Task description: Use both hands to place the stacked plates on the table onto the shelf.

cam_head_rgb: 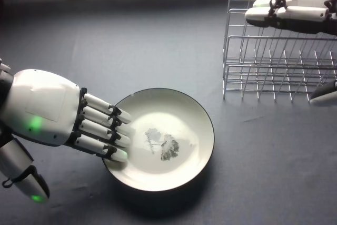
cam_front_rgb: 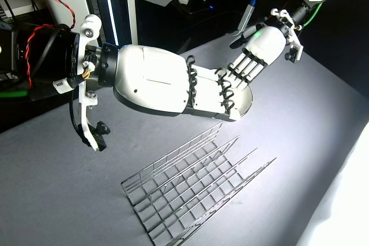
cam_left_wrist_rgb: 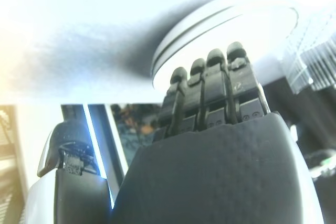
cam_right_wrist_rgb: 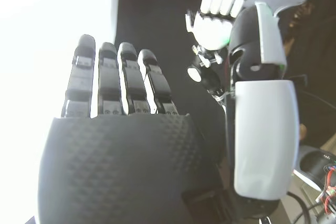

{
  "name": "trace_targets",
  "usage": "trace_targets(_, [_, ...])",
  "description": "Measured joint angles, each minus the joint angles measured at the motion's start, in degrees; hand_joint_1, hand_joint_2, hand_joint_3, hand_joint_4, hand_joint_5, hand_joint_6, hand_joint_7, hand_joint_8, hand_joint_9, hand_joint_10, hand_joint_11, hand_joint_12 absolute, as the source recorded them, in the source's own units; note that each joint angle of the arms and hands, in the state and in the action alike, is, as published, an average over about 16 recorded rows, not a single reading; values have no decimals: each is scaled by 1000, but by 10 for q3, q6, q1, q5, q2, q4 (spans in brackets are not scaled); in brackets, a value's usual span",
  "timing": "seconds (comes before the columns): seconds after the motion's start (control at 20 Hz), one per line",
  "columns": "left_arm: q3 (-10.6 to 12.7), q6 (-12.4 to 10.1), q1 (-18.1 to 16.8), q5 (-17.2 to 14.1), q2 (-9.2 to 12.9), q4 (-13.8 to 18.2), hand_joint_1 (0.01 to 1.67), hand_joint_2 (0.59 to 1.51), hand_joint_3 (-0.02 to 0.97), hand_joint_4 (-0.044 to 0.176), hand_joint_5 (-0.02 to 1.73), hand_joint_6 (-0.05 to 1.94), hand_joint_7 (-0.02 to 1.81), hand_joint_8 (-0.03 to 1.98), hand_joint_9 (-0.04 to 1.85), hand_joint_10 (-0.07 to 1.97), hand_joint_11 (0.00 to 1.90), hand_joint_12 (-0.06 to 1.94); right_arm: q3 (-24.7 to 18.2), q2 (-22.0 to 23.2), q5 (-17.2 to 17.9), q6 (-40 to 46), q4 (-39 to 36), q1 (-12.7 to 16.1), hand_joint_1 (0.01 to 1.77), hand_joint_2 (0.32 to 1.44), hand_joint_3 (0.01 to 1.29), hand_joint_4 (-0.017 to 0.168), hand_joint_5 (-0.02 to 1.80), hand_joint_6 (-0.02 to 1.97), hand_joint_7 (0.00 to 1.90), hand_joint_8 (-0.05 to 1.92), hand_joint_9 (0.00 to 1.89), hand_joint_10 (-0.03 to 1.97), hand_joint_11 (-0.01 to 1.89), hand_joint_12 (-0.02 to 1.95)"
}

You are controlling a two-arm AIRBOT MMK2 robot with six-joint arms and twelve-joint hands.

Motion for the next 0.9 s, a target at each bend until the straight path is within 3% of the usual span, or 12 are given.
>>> trace_targets(0.6, [24,22,22,3,-15,-1,16,1117,5,-5,0,-15,6,-4,17,10,15,-2,2,0,14,0,-11,-2,699,1020,16,1,13,22,20,13,21,18,20,332])
trace_targets(0.9, [26,31,32,4,-22,-3,15,1118,5,-5,-6,-23,-2,-7,11,6,14,0,19,-8,47,0,-55,-2,697,1020,17,1,14,22,20,13,22,18,20,368])
